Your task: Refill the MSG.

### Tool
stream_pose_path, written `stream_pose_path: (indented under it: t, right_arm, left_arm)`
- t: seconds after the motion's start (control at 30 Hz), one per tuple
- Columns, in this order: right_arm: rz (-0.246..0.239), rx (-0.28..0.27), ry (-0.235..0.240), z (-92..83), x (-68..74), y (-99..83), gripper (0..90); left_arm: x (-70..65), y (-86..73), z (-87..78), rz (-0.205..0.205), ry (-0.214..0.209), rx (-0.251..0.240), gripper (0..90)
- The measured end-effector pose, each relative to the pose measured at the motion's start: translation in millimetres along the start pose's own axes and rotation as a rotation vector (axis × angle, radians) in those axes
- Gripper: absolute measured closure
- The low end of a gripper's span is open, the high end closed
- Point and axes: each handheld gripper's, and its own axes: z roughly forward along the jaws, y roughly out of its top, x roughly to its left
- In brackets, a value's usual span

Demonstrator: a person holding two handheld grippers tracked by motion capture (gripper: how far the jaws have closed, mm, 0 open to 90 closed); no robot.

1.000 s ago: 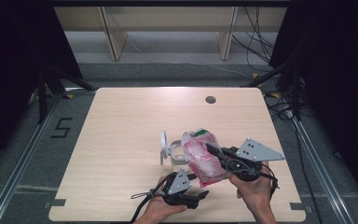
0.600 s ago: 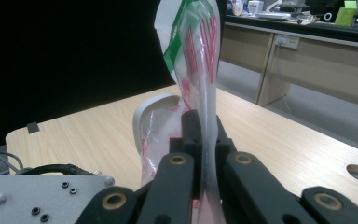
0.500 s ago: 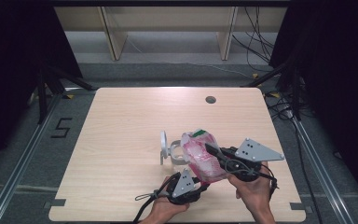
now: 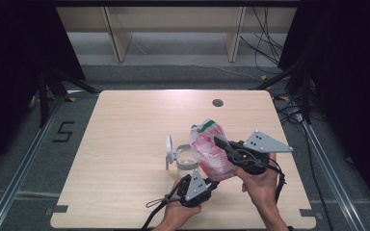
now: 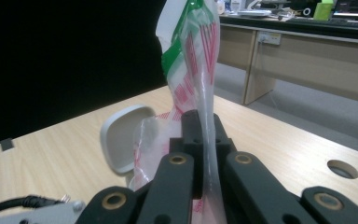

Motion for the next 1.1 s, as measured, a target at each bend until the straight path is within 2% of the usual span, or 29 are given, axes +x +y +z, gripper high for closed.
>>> stream_pose_path:
  t: [0.03,0.07,0.13,0.17,0.2,0.23,0.3,0.33,0.37,0.4,0.47,0.5,0.53,0.57,0.6,0.63,0.67,0.7,0.73,0.77,0.8,0.83,0.87,0.93,0.97,1.03,1.1]
  right_arm:
    - [-0.005,-0.010,0.017,4.0,-0.6,1.7,90.0]
    - [-0.014,-0.005,-0.001,5.4,-0.2,3.4,90.0]
    - [-0.010,-0.004,0.010,9.8,0.2,6.0,90.0]
    - [-0.025,-0.002,0.002,11.4,-0.1,7.3,90.0]
    - [-0.005,-0.004,0.004,13.1,0.7,7.9,90.0]
    - [-0.018,-0.012,0.002,15.0,-1.1,9.4,90.0]
    - [0.011,0.000,0.001,16.4,1.0,11.2,90.0]
    - [-0.003,-0.009,0.012,18.5,0.0,12.1,90.0]
    - [0.013,0.003,0.002,18.1,1.9,12.8,90.0]
    - [-0.013,0.002,-0.008,18.5,1.1,13.7,90.0]
    - [-0.016,-0.011,0.009,21.4,0.2,13.8,90.0]
    - [-0.010,0.000,-0.003,20.4,0.2,14.1,90.0]
    - [-0.026,-0.009,-0.017,20.6,-1.4,14.3,90.0]
    - [0.012,-0.004,-0.007,20.5,0.4,13.7,90.0]
    - [-0.009,-0.010,-0.015,20.5,-2.2,14.3,90.0]
    - [0.010,-0.011,0.000,21.3,-2.0,14.6,90.0]
    - [0.003,-0.020,0.002,22.7,-2.4,14.7,90.0]
    - [0.005,-0.006,-0.006,22.5,-1.0,15.0,90.0]
    - [0.000,-0.015,0.000,23.9,-0.9,15.2,90.0]
    - [0.015,0.000,-0.006,23.6,0.8,15.6,90.0]
    - [-0.008,-0.018,-0.002,25.4,-0.8,16.3,90.0]
    - [-0.002,-0.018,-0.010,25.9,-0.2,17.1,90.0]
    - [0.009,-0.013,-0.013,25.9,0.3,17.6,90.0]
    - [0.009,-0.022,-0.009,26.8,-0.9,19.3,90.0]
    - [-0.006,-0.023,-0.010,27.0,-2.7,20.6,90.0]
    - [0.009,-0.030,-0.019,27.3,-2.5,21.7,90.0]
    - [0.000,-0.030,-0.010,28.3,-4.2,23.6,90.0]
  left_arm:
    - [1.1,0.9,0.2,-0.006,0.007,0.002,78.6]
    - [2.0,1.4,0.3,-0.022,0.005,-0.001,78.7]
    - [3.5,2.8,0.5,-0.039,0.008,-0.002,78.8]
    - [3.9,3.1,0.7,-0.048,0.010,-0.007,78.8]
    - [3.3,3.3,1.4,-0.040,0.016,-0.018,78.8]
    - [1.8,3.9,1.0,-0.037,0.039,-0.016,78.9]
    - [1.1,3.7,2.9,-0.065,0.031,-0.038,78.9]
    - [-0.7,3.8,3.3,-0.077,0.035,-0.042,78.9]
    - [-2.1,4.1,4.3,-0.077,0.037,-0.048,78.9]
    - [-3.7,4.9,5.4,-0.075,0.034,-0.048,78.9]
    - [-4.7,6.3,8.7,-0.086,0.023,-0.059,78.9]
    - [-5.2,7.6,9.0,-0.067,0.025,-0.047,78.9]
    - [-4.8,8.5,9.5,-0.070,0.019,-0.044,78.9]
    - [-4.4,8.2,10.7,-0.078,0.025,-0.058,79.0]
    - [-4.8,7.7,12.2,-0.077,0.027,-0.069,79.0]
    - [-5.3,7.6,13.1,-0.092,0.028,-0.073,79.0]
    - [-6.0,7.3,14.9,-0.102,0.024,-0.089,79.0]
    - [-6.6,7.5,16.4,-0.105,0.015,-0.096,79.0]
    - [-7.2,8.6,16.2,-0.106,0.024,-0.089,78.9]
    - [-7.4,9.2,17.4,-0.104,0.026,-0.097,78.9]
    - [-8.4,10.0,18.3,-0.097,0.037,-0.101,78.9]
    - [-8.3,11.4,18.8,-0.082,0.037,-0.102,78.9]
    - [-8.3,12.9,18.8,-0.081,0.038,-0.098,78.9]
    - [-8.1,15.0,19.8,-0.086,0.035,-0.107,78.9]
    - [-7.0,16.0,19.8,-0.086,0.033,-0.109,78.9]
    - [-5.9,17.7,20.2,-0.091,0.039,-0.109,78.9]
    - [-5.3,18.8,21.4,-0.090,0.046,-0.114,78.9]
